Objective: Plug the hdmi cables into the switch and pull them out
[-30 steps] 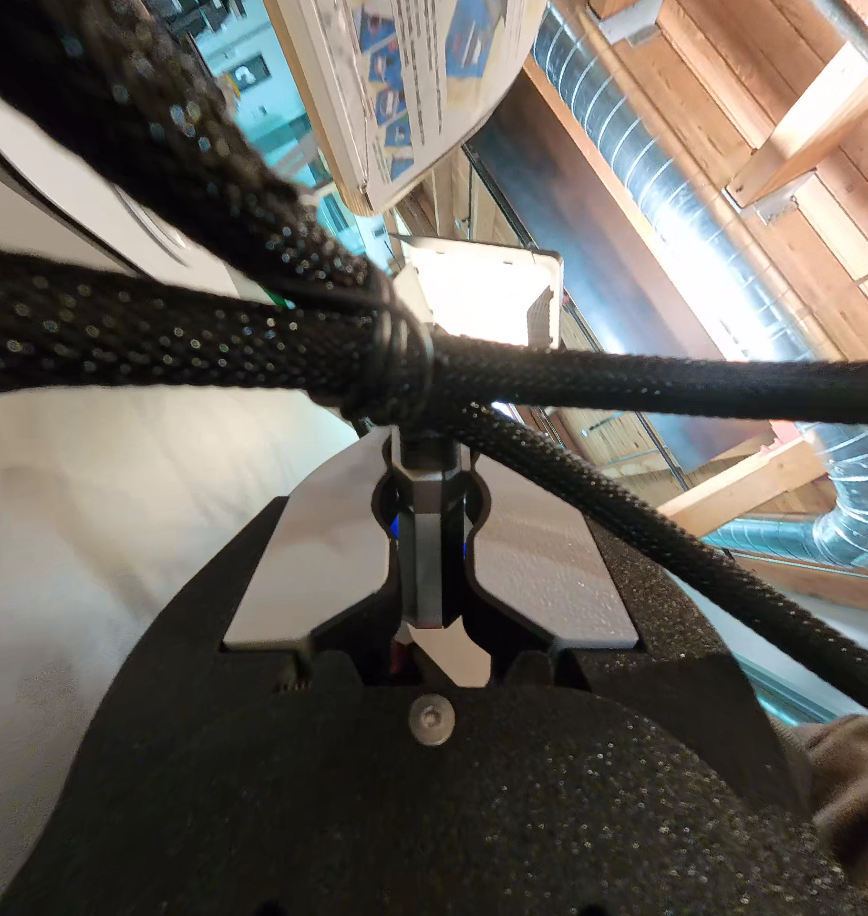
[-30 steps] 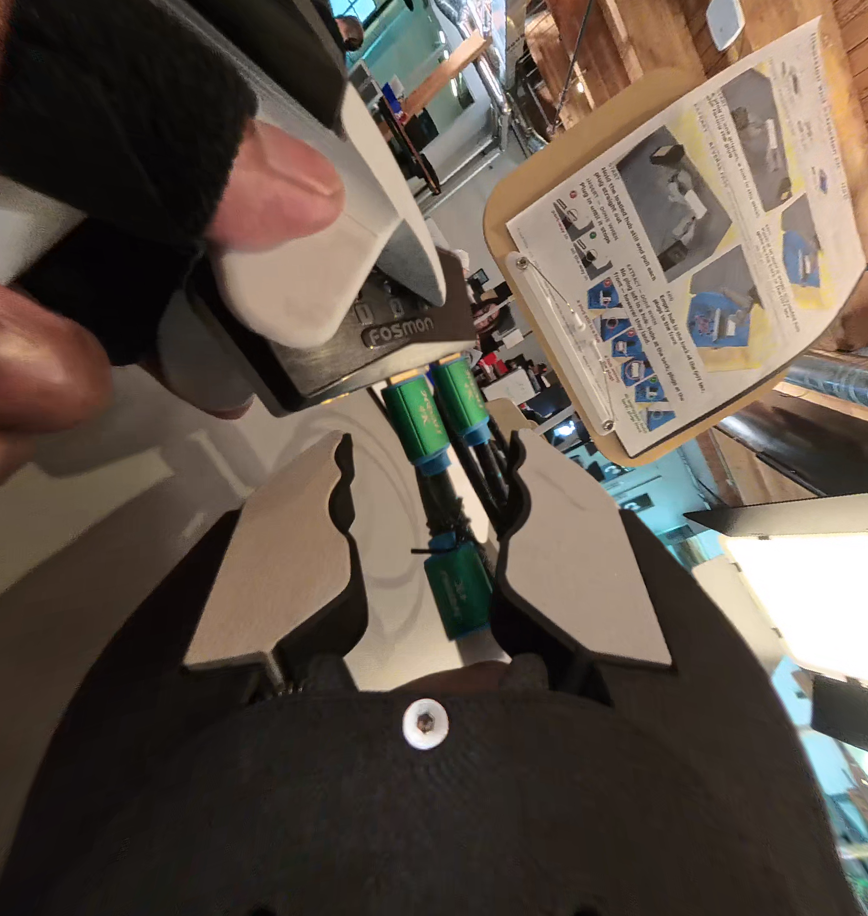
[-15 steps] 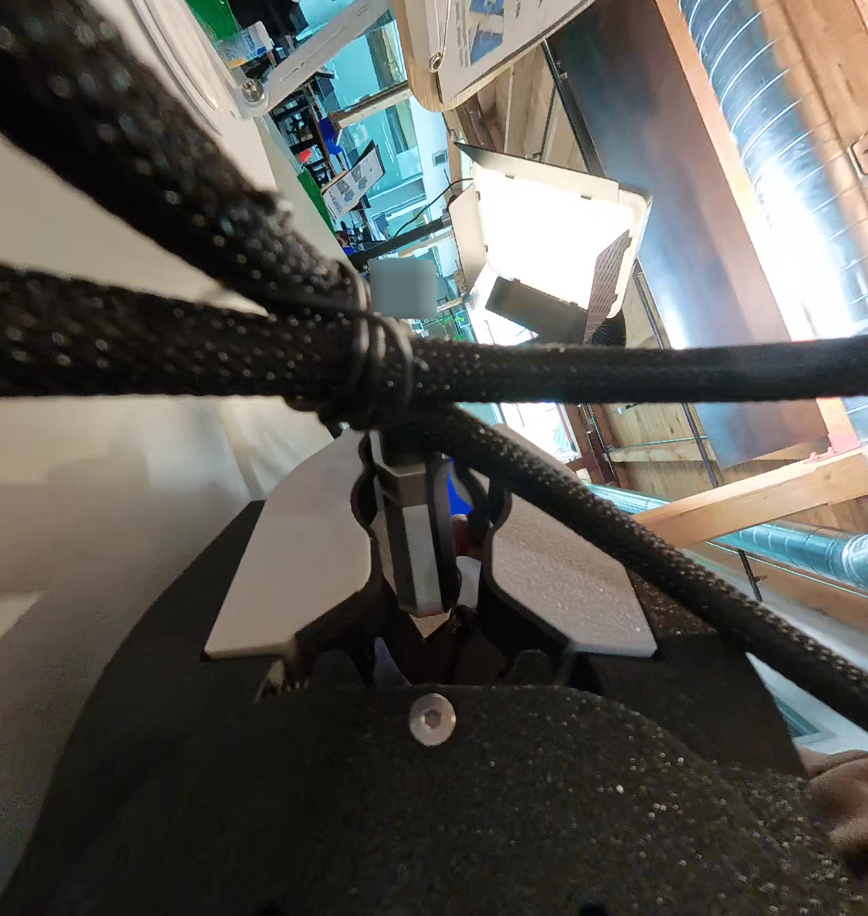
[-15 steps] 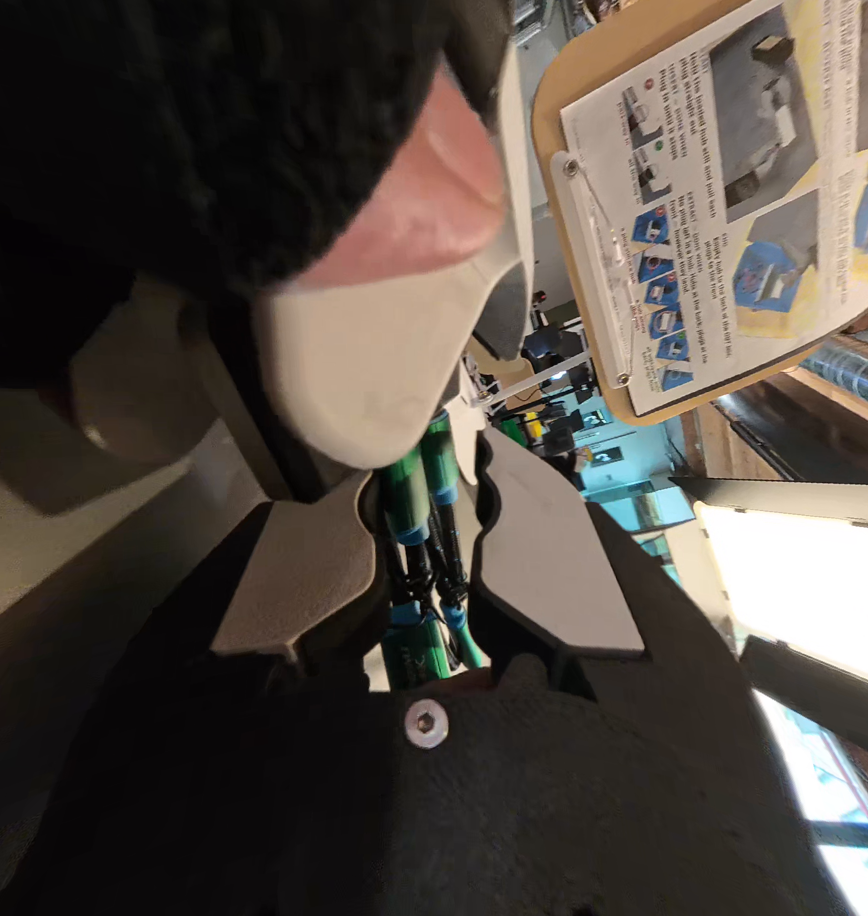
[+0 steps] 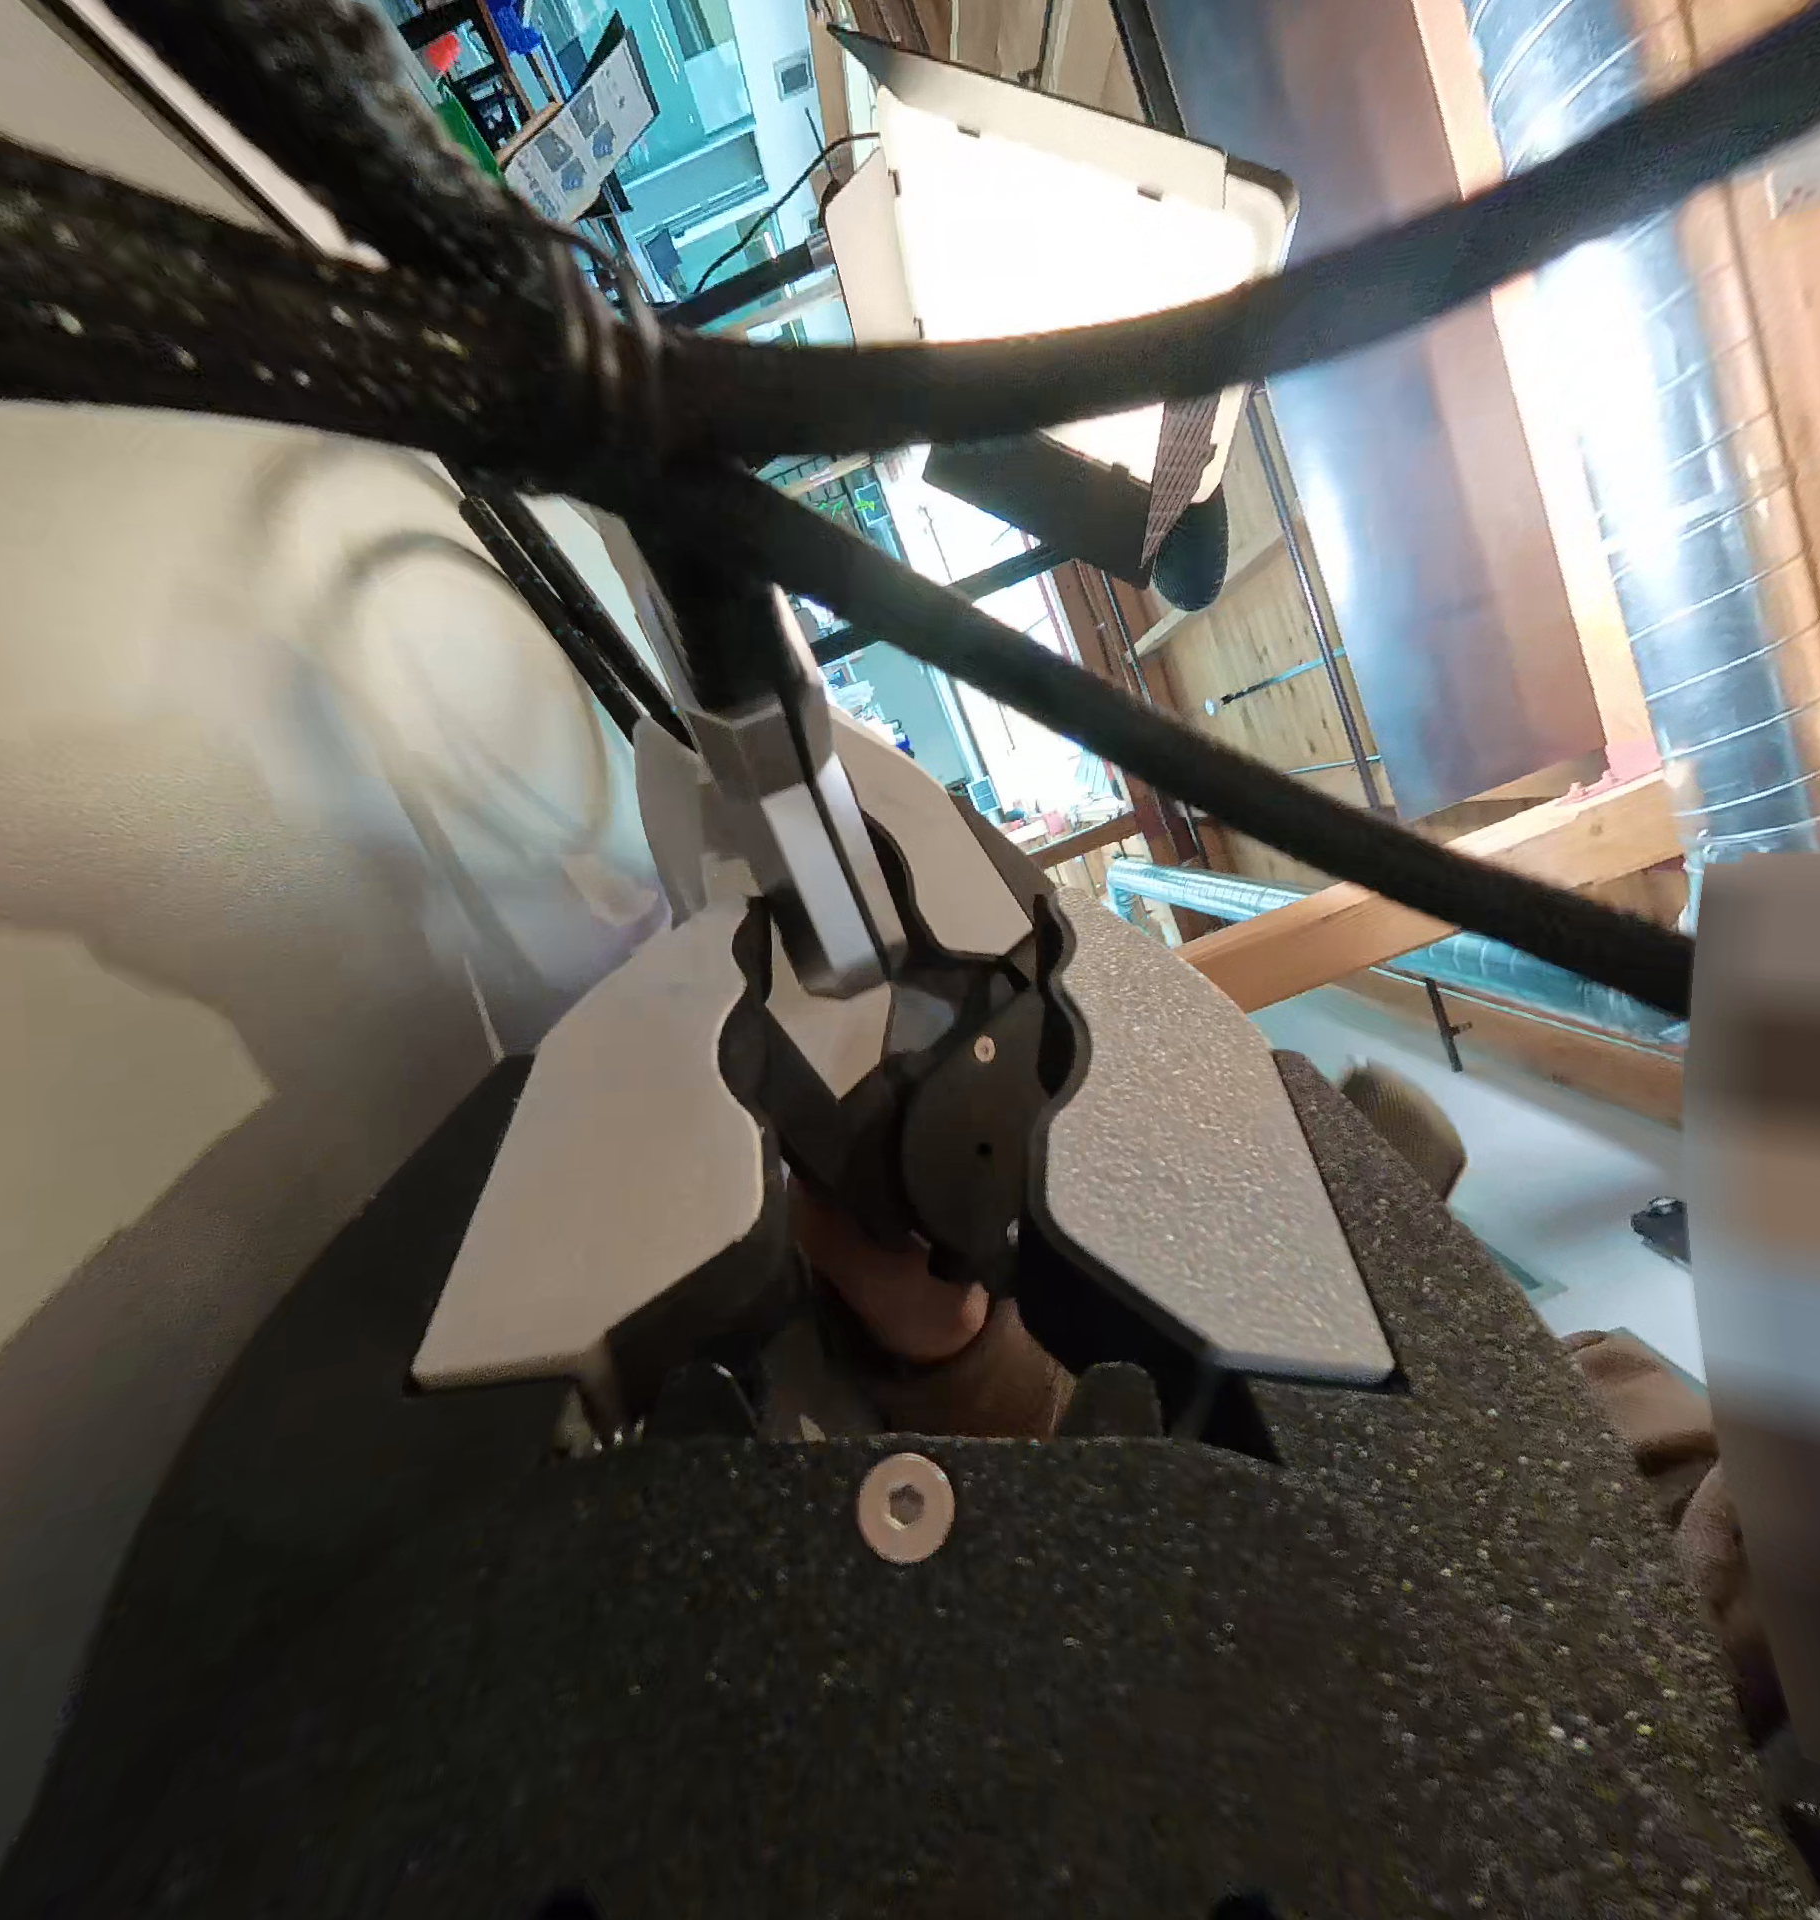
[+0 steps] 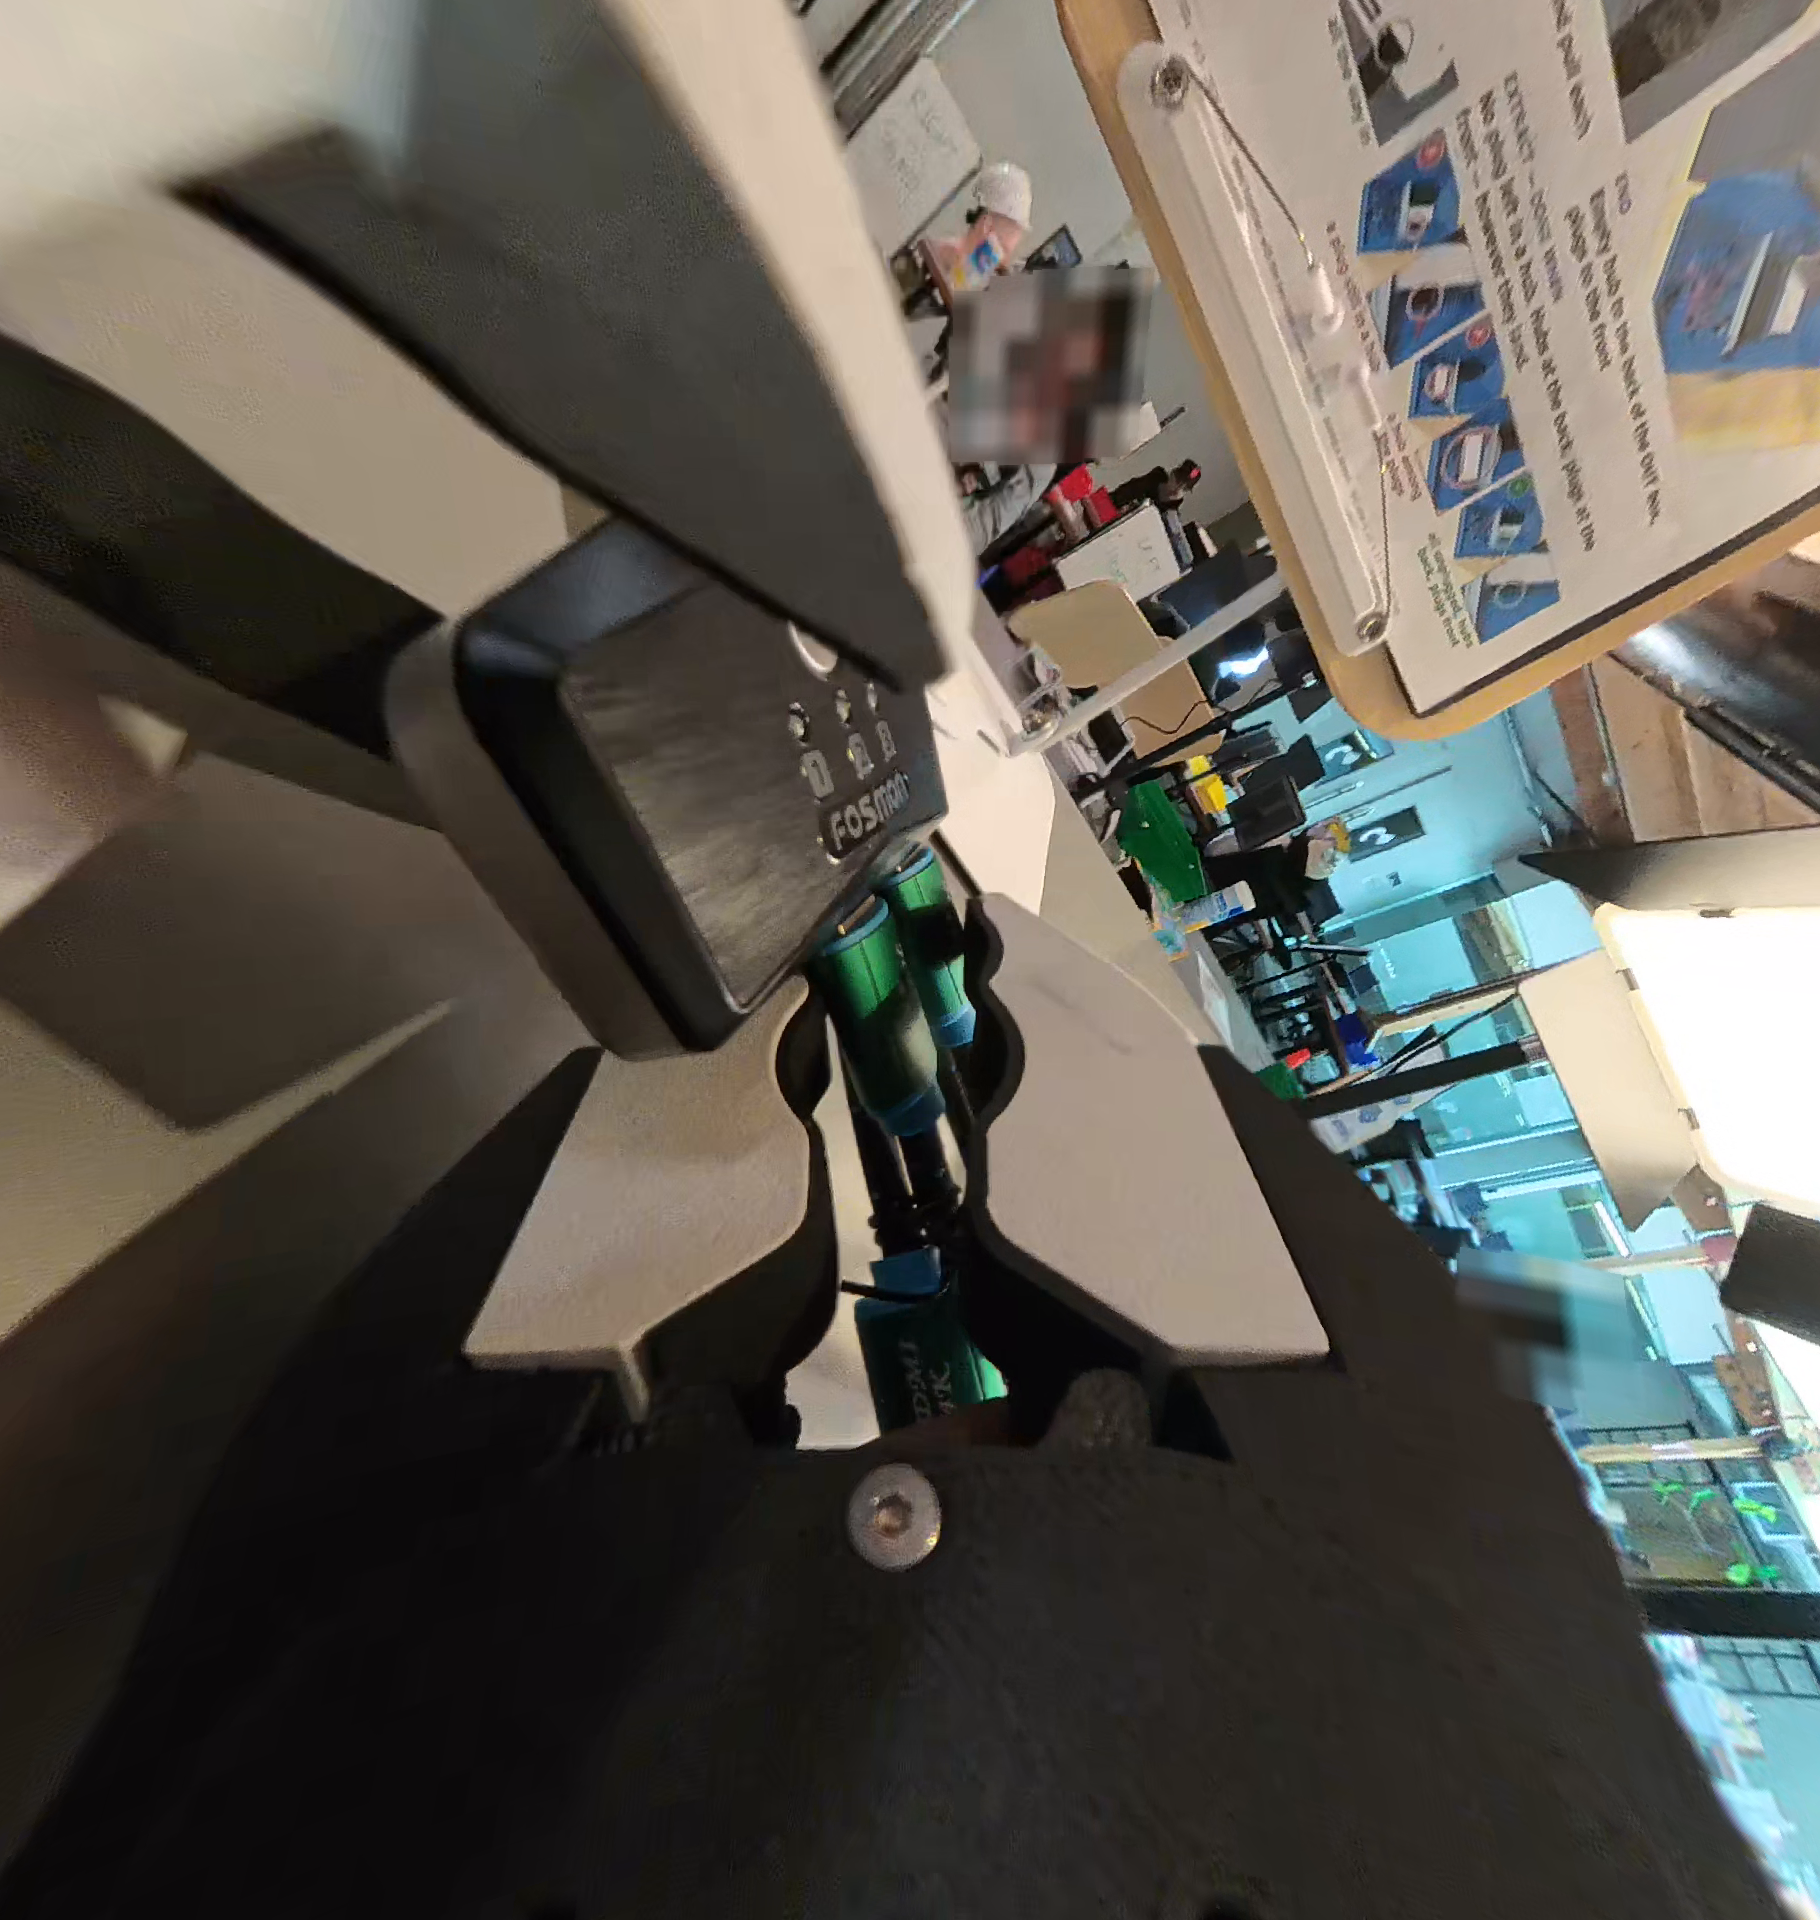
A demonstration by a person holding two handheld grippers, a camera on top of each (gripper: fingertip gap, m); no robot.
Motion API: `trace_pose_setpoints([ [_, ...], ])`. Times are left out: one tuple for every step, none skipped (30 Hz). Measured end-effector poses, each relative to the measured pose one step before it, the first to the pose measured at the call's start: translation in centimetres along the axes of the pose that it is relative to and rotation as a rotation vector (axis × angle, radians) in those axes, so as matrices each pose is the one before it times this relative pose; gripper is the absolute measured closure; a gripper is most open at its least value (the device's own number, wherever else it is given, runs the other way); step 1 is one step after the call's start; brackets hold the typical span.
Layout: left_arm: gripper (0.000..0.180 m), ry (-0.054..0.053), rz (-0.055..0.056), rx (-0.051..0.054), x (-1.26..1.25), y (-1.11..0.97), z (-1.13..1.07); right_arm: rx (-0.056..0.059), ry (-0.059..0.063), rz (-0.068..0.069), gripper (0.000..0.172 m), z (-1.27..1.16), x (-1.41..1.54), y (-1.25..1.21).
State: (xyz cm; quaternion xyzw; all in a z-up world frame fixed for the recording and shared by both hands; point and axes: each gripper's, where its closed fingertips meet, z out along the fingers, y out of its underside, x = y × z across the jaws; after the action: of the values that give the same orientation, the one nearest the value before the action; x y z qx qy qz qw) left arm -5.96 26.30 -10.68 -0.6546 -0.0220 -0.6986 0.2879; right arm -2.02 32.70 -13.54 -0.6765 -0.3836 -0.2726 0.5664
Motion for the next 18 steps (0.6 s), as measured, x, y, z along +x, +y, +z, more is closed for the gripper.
trace_pose_setpoints([
  [0.131, -0.0022, 0.0145, -0.0071, 0.067, 0.211, 0.131, -0.0063, -0.0028, 0.0122, 0.149, 0.180, 0.184, 0.315],
  [0.131, -0.0069, 0.0179, -0.0095, 0.039, 0.252, 0.148, -0.0041, -0.0005, 0.0082, 0.149, 0.168, 0.186, 0.259],
  [0.131, -0.0146, 0.0248, -0.0078, 0.028, 0.270, 0.118, -0.0035, -0.0017, 0.0092, 0.149, 0.133, 0.153, 0.230],
  [0.131, -0.0210, 0.0317, -0.0081, 0.047, 0.349, 0.068, -0.0036, -0.0018, 0.0087, 0.148, 0.128, 0.127, 0.225],
  [0.133, -0.0258, 0.0286, -0.0069, 0.052, 0.439, -0.025, -0.0051, -0.0021, 0.0088, 0.148, 0.140, 0.110, 0.230],
  [0.136, -0.0169, 0.0191, -0.0070, 0.180, 0.616, -0.104, -0.0064, -0.0049, 0.0093, 0.147, 0.133, 0.063, 0.250],
  [0.137, -0.0130, 0.0038, -0.0042, 0.203, 0.734, -0.228, -0.0052, -0.0071, 0.0105, 0.146, 0.113, 0.022, 0.234],
  [0.137, -0.0085, 0.0025, 0.0131, 0.344, 0.638, -0.459, -0.0066, -0.0054, 0.0090, 0.145, 0.077, 0.031, 0.243],
  [0.138, -0.0132, 0.0032, 0.0214, 0.372, 0.619, -0.699, -0.0064, -0.0033, 0.0042, 0.145, 0.071, 0.017, 0.197],
  [0.139, -0.0111, 0.0043, 0.0174, 0.460, 0.695, -0.934, -0.0055, -0.0048, 0.0041, 0.144, 0.085, -0.046, 0.156],
  [0.140, -0.0085, 0.0139, 0.0223, 0.622, 0.612, -1.176, -0.0051, -0.0050, 0.0021, 0.143, 0.085, -0.056, 0.092],
  [0.140, -0.0121, 0.0313, 0.0280, 0.792, 0.376, -1.467, -0.0032, -0.0021, -0.0010, 0.143, 0.057, -0.058, 0.025],
  [0.140, -0.0224, 0.0454, 0.0242, 0.889, 0.070, -1.764, -0.0016, -0.0009, -0.0020, 0.143, 0.050, -0.059, -0.016],
  [0.140, -0.0344, 0.0556, 0.0182, 0.847, -0.365, -2.046, -0.0013, -0.0009, -0.0015, 0.143, 0.028, -0.052, -0.030],
  [0.140, -0.0533, 0.0654, 0.0204, 0.539, -0.968, -2.337, -0.0012, -0.0012, -0.0009, 0.142, 0.028, -0.048, -0.016],
  [0.140, -0.0781, 0.0724, 0.0268, 0.001, -1.586, -2.610, -0.0011, -0.0018, -0.0005, 0.142, 0.037, -0.050, -0.010],
  [0.140, -0.1022, 0.0727, 0.0311, -0.740, -2.103, -2.810, -0.0013, -0.0017, 0.0003, 0.142, 0.031, -0.039, -0.020],
  [0.140, -0.1338, 0.0662, 0.0318, -1.712, -2.419, -2.851, -0.0011, -0.0015, 0.0006, 0.142, 0.031, -0.033, -0.015],
])
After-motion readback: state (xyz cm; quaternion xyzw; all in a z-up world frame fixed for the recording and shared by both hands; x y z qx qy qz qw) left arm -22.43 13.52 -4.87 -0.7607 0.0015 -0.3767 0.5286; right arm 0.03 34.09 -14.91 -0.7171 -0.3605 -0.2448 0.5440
